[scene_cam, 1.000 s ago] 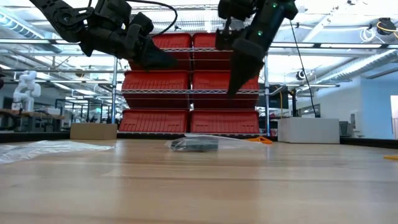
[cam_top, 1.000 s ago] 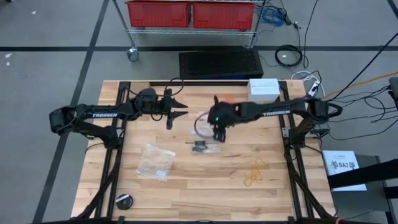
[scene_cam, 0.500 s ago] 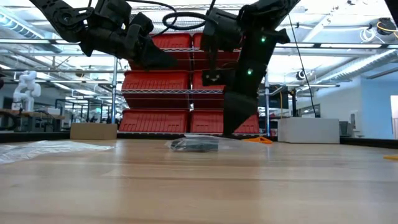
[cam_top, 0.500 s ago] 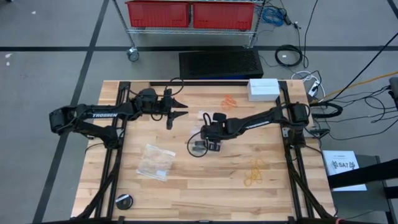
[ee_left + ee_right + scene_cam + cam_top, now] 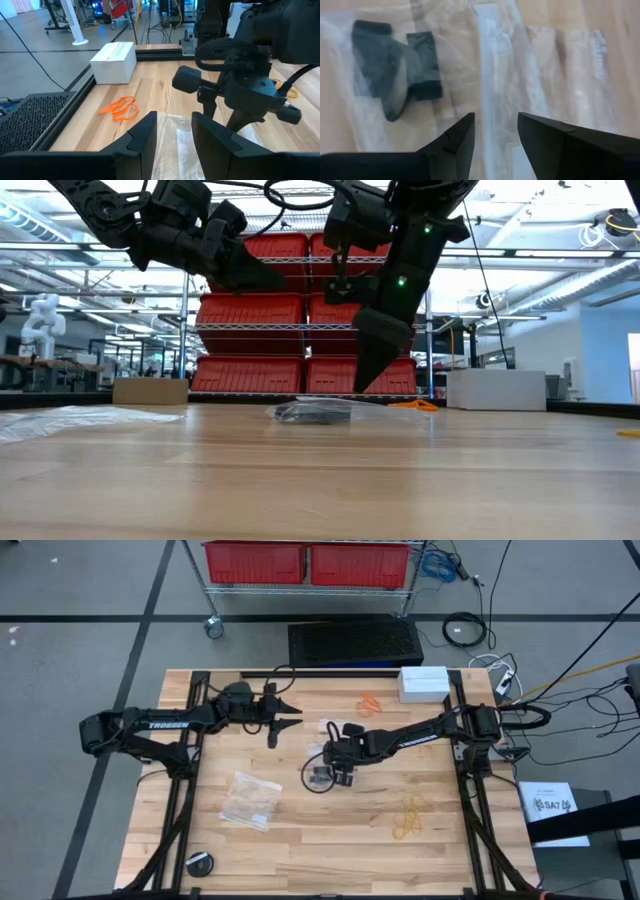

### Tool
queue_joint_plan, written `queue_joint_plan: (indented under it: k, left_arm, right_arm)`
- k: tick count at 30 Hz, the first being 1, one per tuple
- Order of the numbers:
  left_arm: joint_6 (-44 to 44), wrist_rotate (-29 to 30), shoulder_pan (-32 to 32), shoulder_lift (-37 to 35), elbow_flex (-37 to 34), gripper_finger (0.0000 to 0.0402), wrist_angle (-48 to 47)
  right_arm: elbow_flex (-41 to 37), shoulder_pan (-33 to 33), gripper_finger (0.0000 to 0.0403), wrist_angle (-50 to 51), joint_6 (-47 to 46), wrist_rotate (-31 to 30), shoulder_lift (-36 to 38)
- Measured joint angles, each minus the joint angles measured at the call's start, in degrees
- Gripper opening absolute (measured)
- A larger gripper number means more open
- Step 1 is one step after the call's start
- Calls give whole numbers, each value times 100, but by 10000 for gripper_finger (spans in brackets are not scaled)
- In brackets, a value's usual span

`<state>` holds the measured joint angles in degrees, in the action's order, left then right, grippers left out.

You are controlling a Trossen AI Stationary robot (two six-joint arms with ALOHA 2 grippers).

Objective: Sort rubber bands
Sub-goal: Open the top transparent zip bag

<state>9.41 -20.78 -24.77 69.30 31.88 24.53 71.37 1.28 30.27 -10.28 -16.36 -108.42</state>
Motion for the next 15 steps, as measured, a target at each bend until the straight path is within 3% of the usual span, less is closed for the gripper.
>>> queue_joint_plan:
  k: [7,13,15]
  left_arm:
    - [0,0,0,0,0,130,2]
    - [0,0,0,0,0,130,4]
    - [0,0,0,0,0,130,0]
  right_arm:
    - [-2,-57,129,-35,182,16,-164]
    - [-2,-140,26,-16,376,-33,-217]
    - [-2,-156,9,-40,441,-31,-213]
